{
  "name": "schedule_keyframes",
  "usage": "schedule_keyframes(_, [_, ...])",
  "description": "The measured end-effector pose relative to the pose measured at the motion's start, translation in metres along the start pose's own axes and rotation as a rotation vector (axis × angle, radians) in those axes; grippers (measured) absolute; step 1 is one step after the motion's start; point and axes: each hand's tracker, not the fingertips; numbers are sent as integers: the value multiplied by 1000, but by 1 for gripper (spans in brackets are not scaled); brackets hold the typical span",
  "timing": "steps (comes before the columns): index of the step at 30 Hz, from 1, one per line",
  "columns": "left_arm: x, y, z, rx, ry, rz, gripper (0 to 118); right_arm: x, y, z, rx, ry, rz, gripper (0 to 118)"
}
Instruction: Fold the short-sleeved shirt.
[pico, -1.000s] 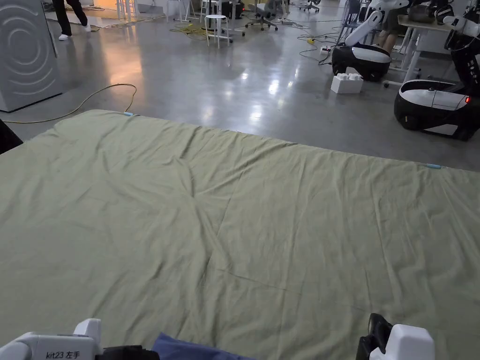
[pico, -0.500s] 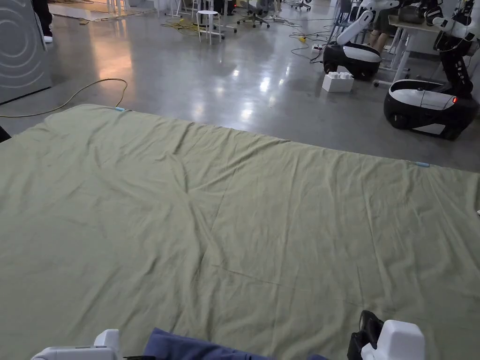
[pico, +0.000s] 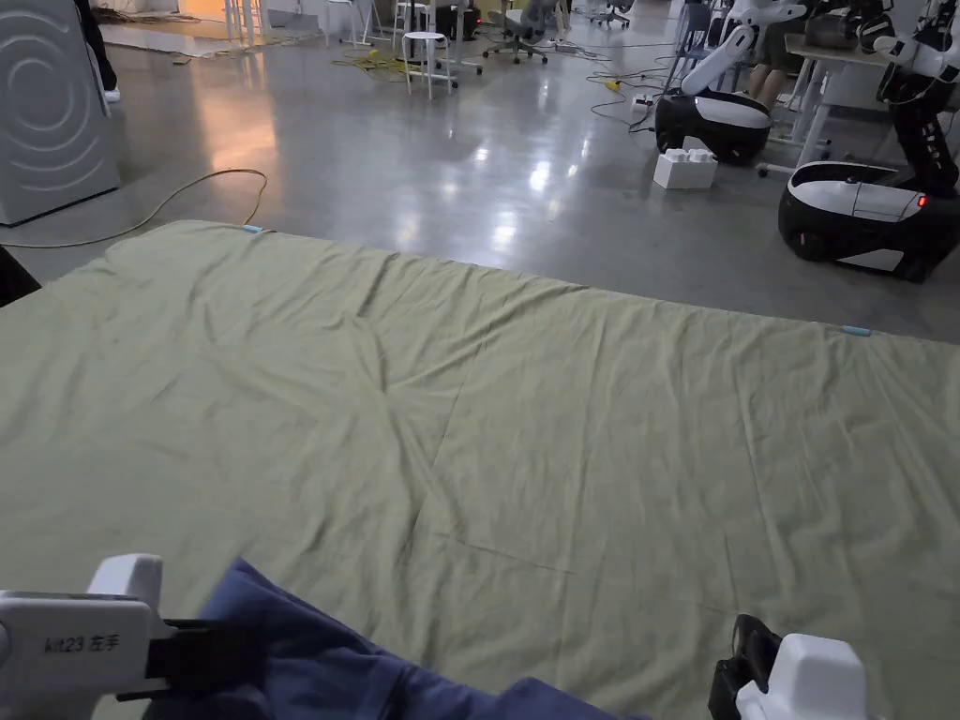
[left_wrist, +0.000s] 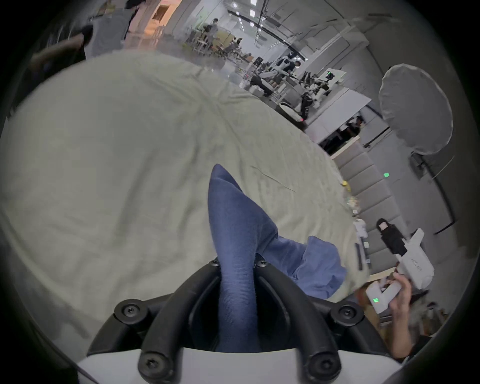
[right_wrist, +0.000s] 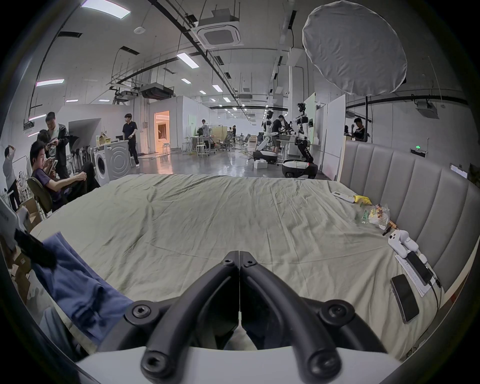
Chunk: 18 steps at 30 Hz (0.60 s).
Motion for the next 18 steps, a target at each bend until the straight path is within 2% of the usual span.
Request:
schedule_keyframes(6, [39, 1, 16, 14, 247, -193, 14, -2, -3, -1, 0, 12, -11, 1])
schedule_keyframes(9, [72, -5, 16, 11, 240, -201, 14, -3, -4, -1, -2, 19, -15, 1])
schedule_keyframes(13, [100, -13, 0, -5, 264, -300, 14, -3, -6, 0, -5, 22, -17, 1])
schedule_keyframes(18, [143, -23, -15, -19, 225, -309, 14, 2, -8, 2, -6, 14, -25, 1])
